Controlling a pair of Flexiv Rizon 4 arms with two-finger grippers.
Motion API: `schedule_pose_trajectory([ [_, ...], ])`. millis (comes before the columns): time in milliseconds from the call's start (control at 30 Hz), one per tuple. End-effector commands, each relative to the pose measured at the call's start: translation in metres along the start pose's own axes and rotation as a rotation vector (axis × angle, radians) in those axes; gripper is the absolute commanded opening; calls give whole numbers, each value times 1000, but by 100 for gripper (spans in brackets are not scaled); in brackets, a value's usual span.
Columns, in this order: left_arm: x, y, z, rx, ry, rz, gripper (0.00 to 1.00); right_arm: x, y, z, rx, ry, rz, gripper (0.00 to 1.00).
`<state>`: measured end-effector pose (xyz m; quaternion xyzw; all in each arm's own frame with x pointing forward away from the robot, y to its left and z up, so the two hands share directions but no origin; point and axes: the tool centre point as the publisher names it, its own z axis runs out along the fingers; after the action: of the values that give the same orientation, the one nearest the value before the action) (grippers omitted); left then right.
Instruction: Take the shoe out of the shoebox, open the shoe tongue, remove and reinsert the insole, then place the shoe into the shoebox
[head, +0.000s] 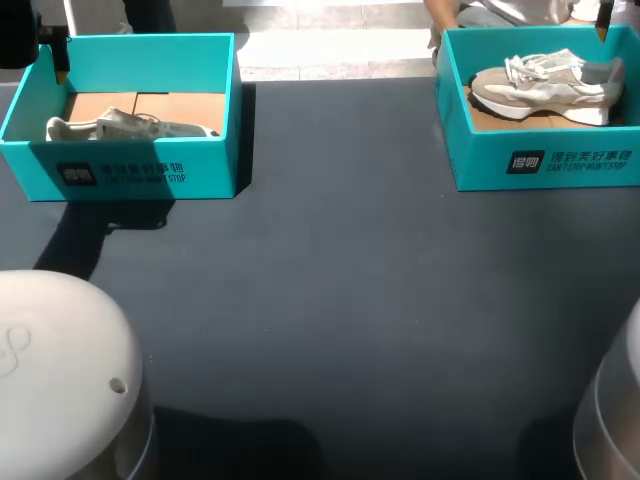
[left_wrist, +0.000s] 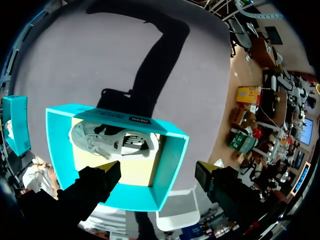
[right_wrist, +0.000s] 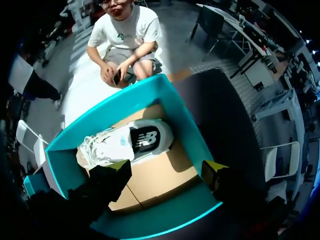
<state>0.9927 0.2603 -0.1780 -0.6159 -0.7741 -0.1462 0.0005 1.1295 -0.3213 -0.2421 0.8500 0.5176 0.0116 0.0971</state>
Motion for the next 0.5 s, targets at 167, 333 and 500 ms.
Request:
schedule_pose_trajectory([
  [167, 0, -1, 0, -3, 1, 0, 100, -7, 21, 28, 86, 27, -111, 71],
  [333, 0, -1, 0, -3, 1, 0, 100, -3, 26, 39, 120, 44, -165, 59],
  [500, 0, -1, 0, -3, 1, 0, 100, 0, 26, 50, 138, 65, -209, 47],
])
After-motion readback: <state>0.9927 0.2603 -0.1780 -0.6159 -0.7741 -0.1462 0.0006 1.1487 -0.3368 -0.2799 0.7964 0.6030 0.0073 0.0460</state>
